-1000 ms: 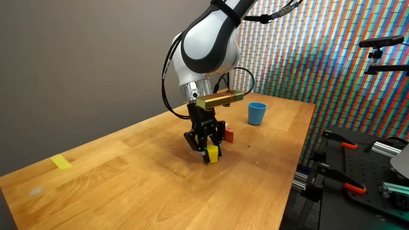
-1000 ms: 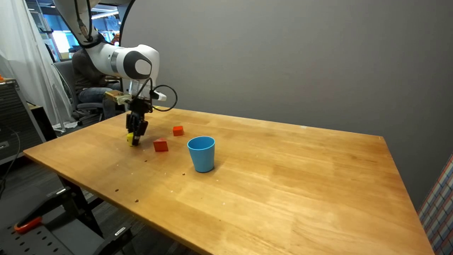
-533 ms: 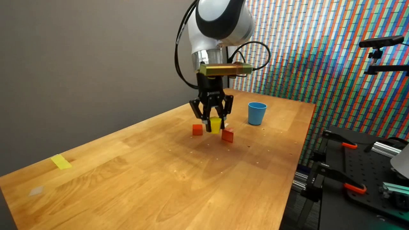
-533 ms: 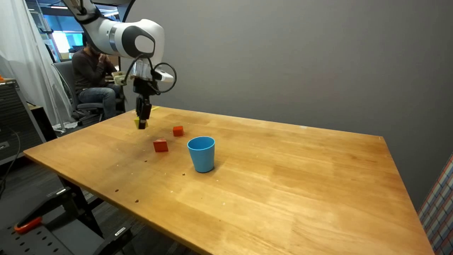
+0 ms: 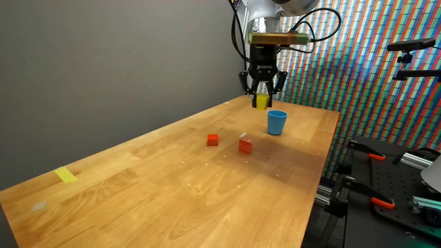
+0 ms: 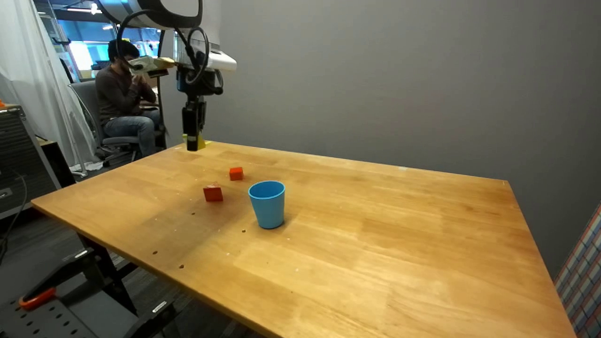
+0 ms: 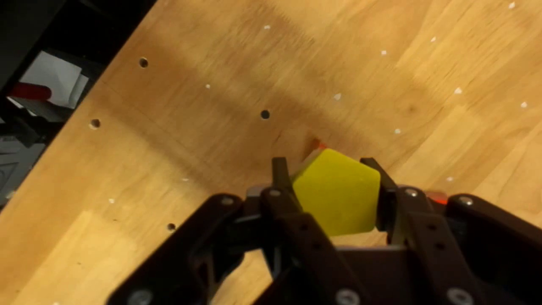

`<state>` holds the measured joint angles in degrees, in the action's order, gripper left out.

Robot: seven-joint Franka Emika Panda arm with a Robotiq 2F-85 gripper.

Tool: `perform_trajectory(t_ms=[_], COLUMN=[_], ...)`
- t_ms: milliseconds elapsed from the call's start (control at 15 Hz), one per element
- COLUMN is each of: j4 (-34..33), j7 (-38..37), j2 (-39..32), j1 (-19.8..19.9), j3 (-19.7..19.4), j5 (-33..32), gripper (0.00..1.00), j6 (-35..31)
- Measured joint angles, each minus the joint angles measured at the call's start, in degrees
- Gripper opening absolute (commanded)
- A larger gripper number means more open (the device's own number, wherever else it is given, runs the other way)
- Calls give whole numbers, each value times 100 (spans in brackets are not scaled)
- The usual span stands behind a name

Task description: Pick the yellow block and put it in the cup

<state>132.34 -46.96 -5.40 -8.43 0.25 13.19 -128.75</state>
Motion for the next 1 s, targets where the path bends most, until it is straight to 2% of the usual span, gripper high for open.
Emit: perform_trajectory(t_ms=[267, 533, 733, 1000], j4=[684, 997, 1082, 1090], j7=[-475, -1031, -1598, -2303], j2=[406, 476, 476, 472], j1=[465, 838, 1010, 1132], j3=[-158, -286, -362, -411], j5=[-34, -198, -661, -1225], gripper=[20, 20, 20, 20], j6=[-531, -1157, -1496, -1619])
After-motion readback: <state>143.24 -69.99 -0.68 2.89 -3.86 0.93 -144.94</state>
